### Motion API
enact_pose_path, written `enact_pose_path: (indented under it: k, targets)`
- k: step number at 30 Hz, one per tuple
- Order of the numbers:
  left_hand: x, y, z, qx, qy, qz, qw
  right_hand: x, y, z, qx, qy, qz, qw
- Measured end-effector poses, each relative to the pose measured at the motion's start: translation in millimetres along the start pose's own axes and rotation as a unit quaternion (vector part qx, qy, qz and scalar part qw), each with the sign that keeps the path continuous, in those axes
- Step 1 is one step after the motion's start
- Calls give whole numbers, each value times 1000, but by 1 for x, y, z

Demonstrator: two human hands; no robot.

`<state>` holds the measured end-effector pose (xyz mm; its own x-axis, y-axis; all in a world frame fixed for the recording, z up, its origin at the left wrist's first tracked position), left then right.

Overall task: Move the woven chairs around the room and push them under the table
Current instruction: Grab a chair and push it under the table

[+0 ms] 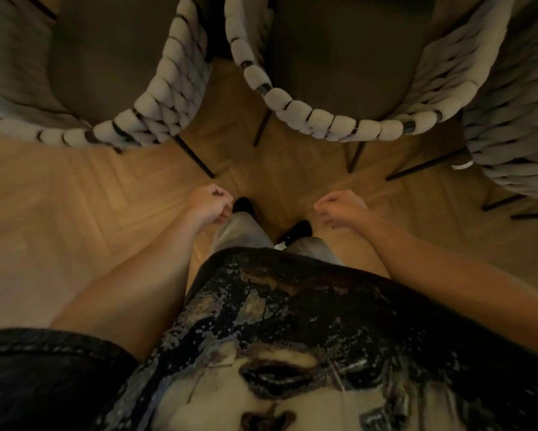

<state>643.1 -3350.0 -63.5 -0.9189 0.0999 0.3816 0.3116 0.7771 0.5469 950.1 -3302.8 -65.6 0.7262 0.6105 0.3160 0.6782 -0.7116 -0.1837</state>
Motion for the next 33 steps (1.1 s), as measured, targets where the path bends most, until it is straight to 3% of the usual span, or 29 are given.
enact_pose_path:
  k: [10,24,33]
  targets:
    - [65,-106,-54,50,42,-107,992,-100,-55,-34,57,-28,-180,982]
    - [193,-262,-101,89,94,-215,968,-279,-151,-83,115,-37,-298,947]
    - [254,-322,-112,120,150,-253,948,-368,-223,-98,131,-49,-391,910]
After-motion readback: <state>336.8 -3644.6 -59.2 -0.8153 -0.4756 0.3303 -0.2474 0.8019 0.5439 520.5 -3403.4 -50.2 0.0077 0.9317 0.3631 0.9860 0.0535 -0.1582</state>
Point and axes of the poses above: each hand's wrist, its own z-axis towards the middle knuckle, its own x-axis out of the back of the hand, y = z × x, the point moved 5 cm from there along z, towards the middle knuckle, and after that the axes turned 13 degrees about -x, right-handed, at the moved point
